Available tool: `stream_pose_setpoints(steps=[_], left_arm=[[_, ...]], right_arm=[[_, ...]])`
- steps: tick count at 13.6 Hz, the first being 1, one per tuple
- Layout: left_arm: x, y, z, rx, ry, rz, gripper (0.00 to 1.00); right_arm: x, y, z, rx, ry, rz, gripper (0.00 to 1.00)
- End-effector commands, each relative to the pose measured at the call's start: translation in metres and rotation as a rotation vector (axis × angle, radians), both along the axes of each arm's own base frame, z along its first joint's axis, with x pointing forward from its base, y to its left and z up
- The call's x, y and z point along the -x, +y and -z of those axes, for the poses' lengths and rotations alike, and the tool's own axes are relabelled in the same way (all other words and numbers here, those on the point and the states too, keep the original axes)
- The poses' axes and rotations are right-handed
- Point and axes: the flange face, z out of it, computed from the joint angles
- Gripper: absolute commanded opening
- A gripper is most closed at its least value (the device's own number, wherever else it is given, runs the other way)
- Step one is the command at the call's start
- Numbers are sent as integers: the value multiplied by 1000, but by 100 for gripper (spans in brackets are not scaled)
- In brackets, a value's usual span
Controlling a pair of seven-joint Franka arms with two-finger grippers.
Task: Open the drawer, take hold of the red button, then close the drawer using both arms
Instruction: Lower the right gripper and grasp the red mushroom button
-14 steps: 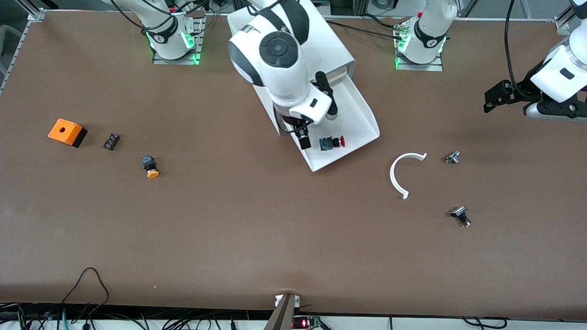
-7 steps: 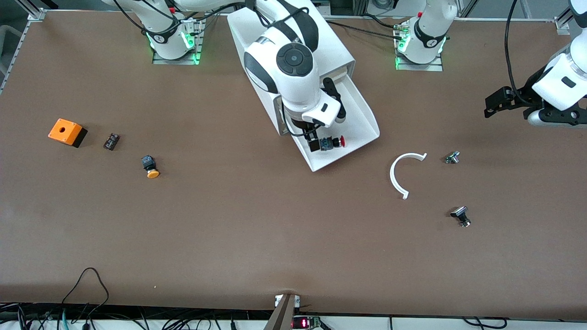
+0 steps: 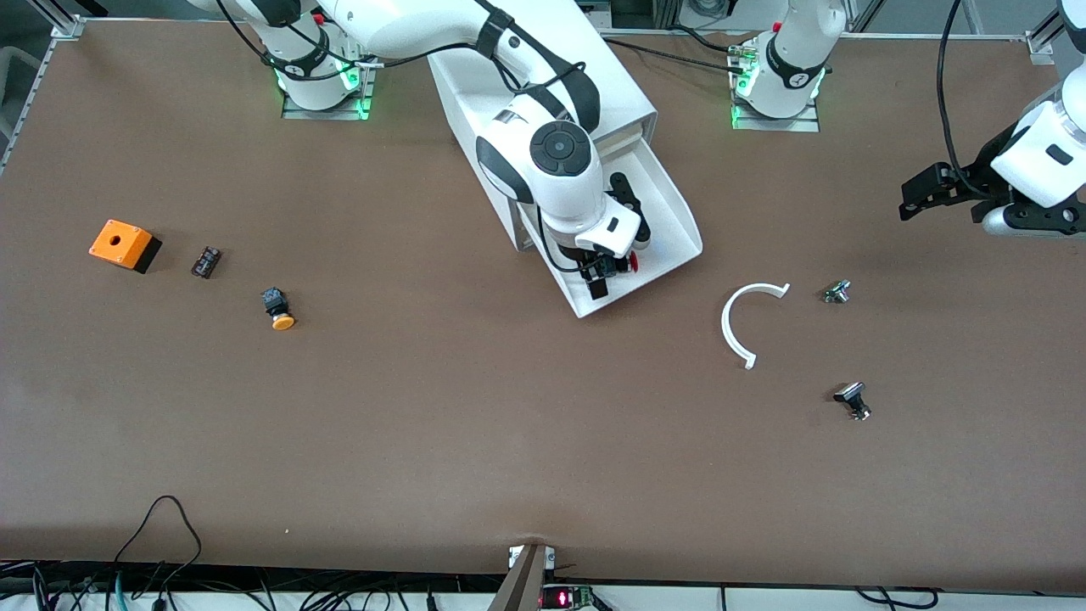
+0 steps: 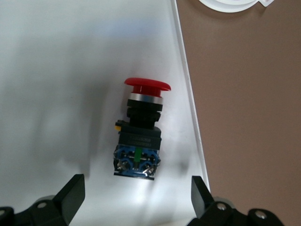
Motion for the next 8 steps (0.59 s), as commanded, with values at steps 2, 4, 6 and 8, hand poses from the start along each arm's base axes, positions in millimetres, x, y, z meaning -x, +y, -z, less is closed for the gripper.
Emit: stream_pose_setpoints(steps=[2, 4, 6, 8], left_arm=[[-5, -1, -6, 15, 9, -7, 100], [-5, -1, -6, 15, 9, -7, 100], [-4, -1, -5, 15, 10, -7, 100], [-4, -1, -5, 17, 11, -7, 100]], right_arm=[[16, 22, 1, -8, -10, -3, 100], [18, 23, 0, -8, -8, -6, 100], [19, 23, 1, -6, -5, -7, 99], [18, 23, 1, -7, -7, -7, 96]])
